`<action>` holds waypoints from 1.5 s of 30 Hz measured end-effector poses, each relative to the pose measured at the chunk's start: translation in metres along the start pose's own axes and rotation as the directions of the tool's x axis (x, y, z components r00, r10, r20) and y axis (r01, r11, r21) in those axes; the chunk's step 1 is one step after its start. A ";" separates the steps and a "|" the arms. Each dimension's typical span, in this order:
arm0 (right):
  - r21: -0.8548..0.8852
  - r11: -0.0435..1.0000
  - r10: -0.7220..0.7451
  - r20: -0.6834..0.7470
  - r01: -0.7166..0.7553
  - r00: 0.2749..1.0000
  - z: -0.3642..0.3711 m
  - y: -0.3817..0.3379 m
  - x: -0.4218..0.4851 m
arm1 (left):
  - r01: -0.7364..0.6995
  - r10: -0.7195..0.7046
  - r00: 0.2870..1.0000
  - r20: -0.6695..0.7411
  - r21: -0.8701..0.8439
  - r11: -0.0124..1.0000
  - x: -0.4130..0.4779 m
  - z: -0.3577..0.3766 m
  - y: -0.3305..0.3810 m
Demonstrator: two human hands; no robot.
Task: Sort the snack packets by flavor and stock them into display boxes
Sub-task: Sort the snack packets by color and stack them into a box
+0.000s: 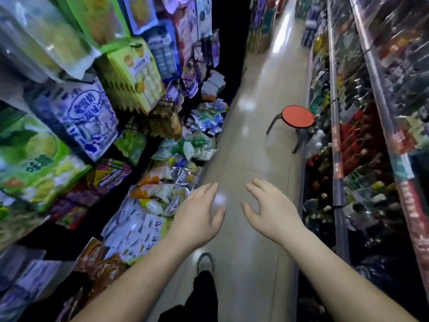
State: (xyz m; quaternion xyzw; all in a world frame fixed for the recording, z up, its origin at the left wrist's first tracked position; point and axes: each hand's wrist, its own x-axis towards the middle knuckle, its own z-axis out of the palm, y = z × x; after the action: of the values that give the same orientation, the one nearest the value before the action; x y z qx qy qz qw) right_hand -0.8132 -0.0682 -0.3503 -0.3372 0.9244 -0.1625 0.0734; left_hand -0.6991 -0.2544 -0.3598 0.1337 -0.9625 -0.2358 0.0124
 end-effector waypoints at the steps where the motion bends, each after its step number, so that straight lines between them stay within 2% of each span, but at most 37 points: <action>1: -0.004 1.000 0.011 0.015 -0.011 1.000 0.000 0.010 0.027 | -0.006 0.006 1.000 0.017 -0.004 1.000 0.030 0.003 -0.005; 4: 0.006 0.999 0.042 0.040 -0.043 0.998 -0.009 0.042 0.113 | -0.026 0.026 0.998 0.064 0.000 1.000 0.126 0.005 -0.014; 8: 0.066 0.992 0.114 -0.027 -0.112 0.993 -0.041 0.083 0.210 | -0.044 0.044 0.996 0.082 -0.008 0.999 0.243 0.002 -0.010; 11: 0.091 0.982 0.170 -0.018 -0.168 0.985 -0.066 0.121 0.270 | -0.063 0.064 0.989 0.130 -0.012 0.998 0.325 0.003 0.004; 15: 0.104 0.980 0.171 -0.018 -0.169 0.985 -0.081 0.188 0.362 | -0.068 0.073 0.985 0.157 -0.038 0.997 0.442 0.017 0.025; 22: 0.112 0.986 0.123 0.023 -0.125 0.992 -0.104 0.302 0.550 | 0.058 -0.045 0.991 0.126 -0.100 0.993 0.641 0.028 0.038; 29: 0.032 0.999 0.024 0.136 -0.028 0.990 -0.134 0.345 0.741 | 0.138 -0.124 0.985 0.121 -0.123 0.983 0.818 0.013 0.023; 36: 0.023 0.998 0.053 0.169 -0.058 0.984 -0.145 0.389 0.930 | 0.136 -0.122 0.985 0.122 -0.114 0.984 1.009 0.008 -0.016; 45: -0.003 1.000 -0.012 0.259 0.013 0.966 -0.167 0.439 1.146 | 0.243 -0.222 0.956 0.191 -0.095 0.965 1.201 -0.010 -0.051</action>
State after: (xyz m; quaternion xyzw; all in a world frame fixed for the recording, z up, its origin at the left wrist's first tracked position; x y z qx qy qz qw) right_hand -1.9906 -0.4520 -0.3776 -0.3615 0.9051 -0.1155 0.1915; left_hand -1.8428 -0.6188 -0.4213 0.2234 -0.9217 -0.3030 -0.0938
